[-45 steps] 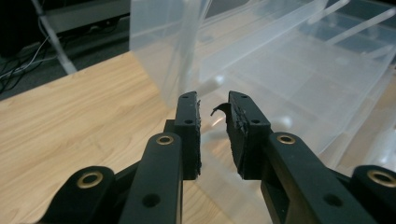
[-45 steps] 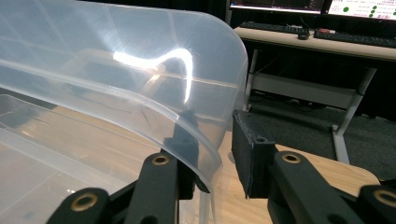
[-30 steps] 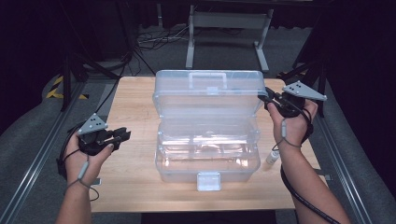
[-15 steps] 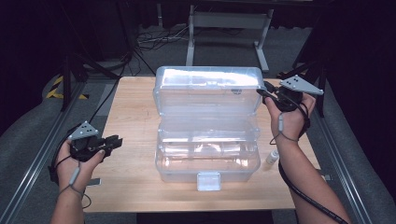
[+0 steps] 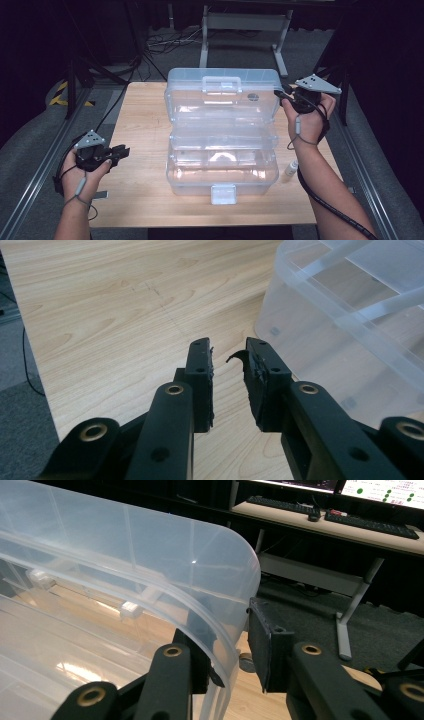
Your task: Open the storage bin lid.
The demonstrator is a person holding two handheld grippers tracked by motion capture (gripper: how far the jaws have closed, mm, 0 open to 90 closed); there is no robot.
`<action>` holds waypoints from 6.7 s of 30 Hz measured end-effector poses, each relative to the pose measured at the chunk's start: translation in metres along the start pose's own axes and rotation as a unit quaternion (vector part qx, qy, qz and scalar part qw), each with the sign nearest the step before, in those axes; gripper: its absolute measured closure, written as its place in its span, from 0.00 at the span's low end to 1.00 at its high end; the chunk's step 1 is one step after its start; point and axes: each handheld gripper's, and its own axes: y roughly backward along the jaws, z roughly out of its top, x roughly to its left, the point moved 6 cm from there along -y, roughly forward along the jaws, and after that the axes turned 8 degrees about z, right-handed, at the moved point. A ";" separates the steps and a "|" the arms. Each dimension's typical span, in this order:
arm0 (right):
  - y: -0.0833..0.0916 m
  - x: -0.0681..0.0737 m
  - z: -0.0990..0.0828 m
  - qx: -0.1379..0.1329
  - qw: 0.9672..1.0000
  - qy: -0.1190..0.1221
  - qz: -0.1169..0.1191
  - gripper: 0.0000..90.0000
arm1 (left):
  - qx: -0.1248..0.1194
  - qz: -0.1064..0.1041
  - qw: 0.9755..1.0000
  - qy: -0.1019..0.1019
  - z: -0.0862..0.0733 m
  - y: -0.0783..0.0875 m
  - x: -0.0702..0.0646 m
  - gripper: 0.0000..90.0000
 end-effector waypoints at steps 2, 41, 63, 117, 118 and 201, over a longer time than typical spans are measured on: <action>-0.003 -0.001 0.002 0.006 1.000 0.007 -0.003 0.81 | -0.001 -0.003 1.000 0.000 0.001 -0.001 0.000 0.82; -0.057 -0.034 0.008 0.093 0.995 -0.041 0.006 0.90 | 0.006 -0.012 1.000 0.021 -0.020 0.010 -0.003 0.82; -0.085 -0.049 0.004 0.123 0.989 -0.085 0.015 0.93 | 0.018 -0.015 0.999 0.023 -0.028 0.007 -0.001 0.82; -0.141 -0.075 -0.041 0.143 0.971 -0.185 0.042 0.94 | 0.041 -0.027 0.998 0.034 -0.038 -0.011 0.006 0.81; -0.142 -0.075 -0.042 0.144 0.971 -0.186 0.043 0.94 | 0.041 -0.027 0.998 0.034 -0.038 -0.012 0.006 0.81; -0.044 -0.088 -0.020 0.092 0.978 -0.166 0.081 0.67 | 0.044 -0.057 0.997 0.000 -0.015 -0.028 -0.015 0.76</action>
